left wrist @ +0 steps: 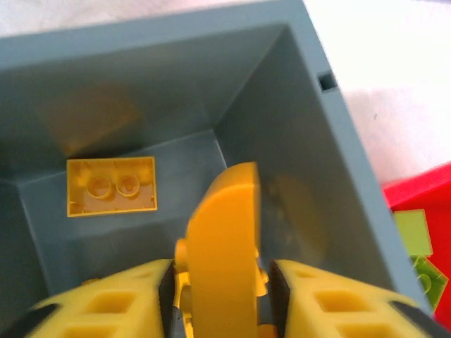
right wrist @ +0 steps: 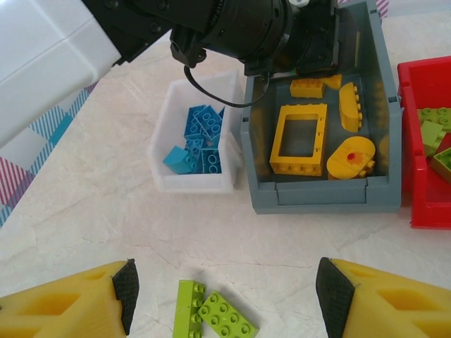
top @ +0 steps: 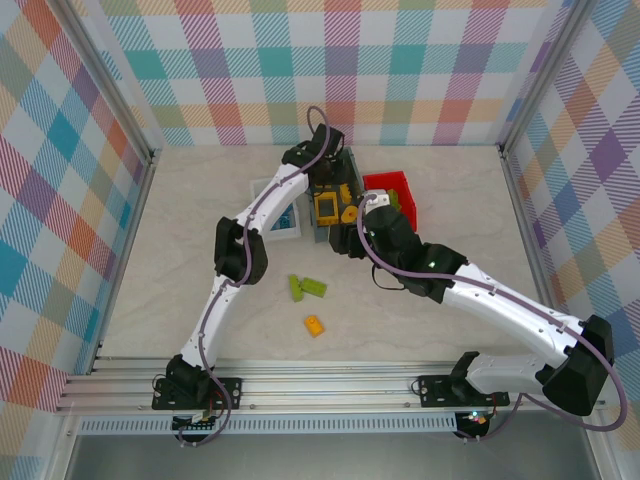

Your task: Sort the legos into containers by color

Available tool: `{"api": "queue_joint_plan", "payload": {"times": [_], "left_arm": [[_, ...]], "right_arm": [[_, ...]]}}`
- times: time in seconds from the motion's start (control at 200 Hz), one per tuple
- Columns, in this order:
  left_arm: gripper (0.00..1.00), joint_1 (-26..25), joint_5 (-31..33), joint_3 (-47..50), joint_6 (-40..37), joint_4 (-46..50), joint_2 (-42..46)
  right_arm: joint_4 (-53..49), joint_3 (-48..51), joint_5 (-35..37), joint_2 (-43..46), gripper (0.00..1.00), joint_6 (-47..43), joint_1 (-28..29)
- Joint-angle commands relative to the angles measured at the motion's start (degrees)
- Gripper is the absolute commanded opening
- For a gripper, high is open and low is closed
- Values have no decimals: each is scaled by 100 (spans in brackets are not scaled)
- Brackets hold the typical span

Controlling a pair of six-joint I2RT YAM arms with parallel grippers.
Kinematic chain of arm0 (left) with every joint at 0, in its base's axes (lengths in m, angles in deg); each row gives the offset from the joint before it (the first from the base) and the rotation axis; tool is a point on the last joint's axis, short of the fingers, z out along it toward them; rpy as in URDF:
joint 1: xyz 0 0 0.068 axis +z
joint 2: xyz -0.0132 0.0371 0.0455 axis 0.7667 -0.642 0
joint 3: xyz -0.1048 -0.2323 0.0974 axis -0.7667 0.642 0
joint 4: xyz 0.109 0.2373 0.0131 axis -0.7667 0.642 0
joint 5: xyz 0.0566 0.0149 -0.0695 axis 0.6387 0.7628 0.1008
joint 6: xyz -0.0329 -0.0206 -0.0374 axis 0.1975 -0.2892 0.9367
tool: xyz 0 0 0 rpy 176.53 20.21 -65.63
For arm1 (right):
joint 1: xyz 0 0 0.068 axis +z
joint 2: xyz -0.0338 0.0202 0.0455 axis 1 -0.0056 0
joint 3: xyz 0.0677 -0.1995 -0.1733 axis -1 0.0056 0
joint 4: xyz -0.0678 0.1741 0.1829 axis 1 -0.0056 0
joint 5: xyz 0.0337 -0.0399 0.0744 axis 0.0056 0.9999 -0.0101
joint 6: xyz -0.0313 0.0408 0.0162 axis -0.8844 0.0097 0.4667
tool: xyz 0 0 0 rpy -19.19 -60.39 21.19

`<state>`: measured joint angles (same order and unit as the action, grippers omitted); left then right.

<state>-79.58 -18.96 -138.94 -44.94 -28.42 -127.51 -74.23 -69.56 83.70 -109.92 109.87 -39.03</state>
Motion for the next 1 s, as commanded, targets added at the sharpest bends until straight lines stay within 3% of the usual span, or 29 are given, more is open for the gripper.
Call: {"api": "queue_joint_plan", "payload": {"times": [0.0, 0.16, 0.34, 0.49, 0.615, 0.795, 0.995], "left_arm": [[55, 69, -408, -170, 180, 142, 86], [57, 17, -504, -27, 291, 222, 771], [56, -52, -167, 673, 432, 229, 2085], [57, -78, 677, 2400, 586, 160, 4022], [60, 29, 1251, 4626, 761, 48, 6113], [64, 161, 1124, 7067, 1115, 512, 8686], [66, 159, 1072, 8170, 1176, 1863, 10520]], "right_arm": [[117, 48, -122, -48, 70, 96, -36], [-369, -3, -148, -98, 70, 60, -78], [-1153, -256, -448, -584, 61, 231, 119], [-1355, -662, -521, -1603, 58, 648, 884], [-1576, -1129, -709, -2505, 57, 1313, 1204], [-1696, -1459, -1352, -3506, 61, 1998, 1240], [-1612, -1797, -1658, -4168, 65, 1806, 1207]]}}
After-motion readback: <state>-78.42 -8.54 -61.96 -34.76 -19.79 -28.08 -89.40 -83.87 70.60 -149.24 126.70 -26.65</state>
